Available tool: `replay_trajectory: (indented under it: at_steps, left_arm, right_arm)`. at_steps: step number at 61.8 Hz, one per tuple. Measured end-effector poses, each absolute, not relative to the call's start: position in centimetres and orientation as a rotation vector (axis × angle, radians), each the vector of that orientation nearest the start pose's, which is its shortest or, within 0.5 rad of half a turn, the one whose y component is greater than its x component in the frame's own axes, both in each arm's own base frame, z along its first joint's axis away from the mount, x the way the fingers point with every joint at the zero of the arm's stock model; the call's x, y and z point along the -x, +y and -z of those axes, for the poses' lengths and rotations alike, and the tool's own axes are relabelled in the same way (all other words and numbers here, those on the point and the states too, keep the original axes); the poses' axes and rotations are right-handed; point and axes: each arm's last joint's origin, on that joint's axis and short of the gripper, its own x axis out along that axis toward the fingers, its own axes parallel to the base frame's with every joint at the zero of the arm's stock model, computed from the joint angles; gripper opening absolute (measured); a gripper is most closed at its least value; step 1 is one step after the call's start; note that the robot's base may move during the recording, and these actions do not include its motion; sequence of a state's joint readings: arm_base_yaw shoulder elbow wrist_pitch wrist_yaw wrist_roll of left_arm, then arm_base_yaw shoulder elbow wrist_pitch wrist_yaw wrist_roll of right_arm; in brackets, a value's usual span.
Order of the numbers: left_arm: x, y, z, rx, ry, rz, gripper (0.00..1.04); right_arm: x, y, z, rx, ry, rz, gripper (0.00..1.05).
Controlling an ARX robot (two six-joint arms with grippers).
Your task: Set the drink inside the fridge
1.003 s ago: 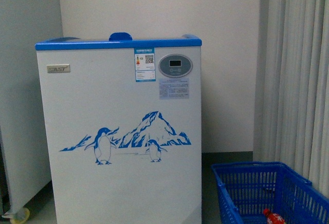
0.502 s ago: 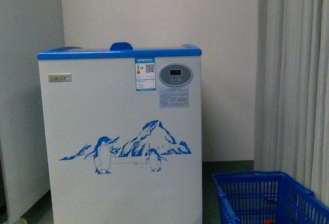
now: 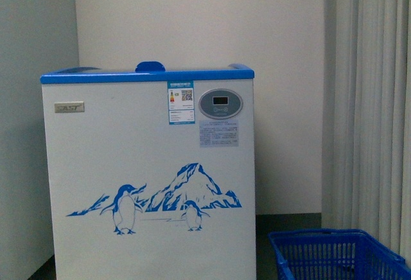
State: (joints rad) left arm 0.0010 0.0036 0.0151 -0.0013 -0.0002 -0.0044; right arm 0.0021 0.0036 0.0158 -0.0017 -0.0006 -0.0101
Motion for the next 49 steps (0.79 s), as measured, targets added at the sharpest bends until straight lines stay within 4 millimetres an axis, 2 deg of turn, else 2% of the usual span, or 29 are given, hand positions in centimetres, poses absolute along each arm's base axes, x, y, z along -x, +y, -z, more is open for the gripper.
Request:
replay_trajectory:
  at_steps: [49]
  left_arm:
    - [-9.70,0.01,-16.82,0.004,-0.010,-0.002,0.97]
  right_arm:
    - [-9.69,0.02,-16.85,0.010,-0.011,-0.003,0.97]
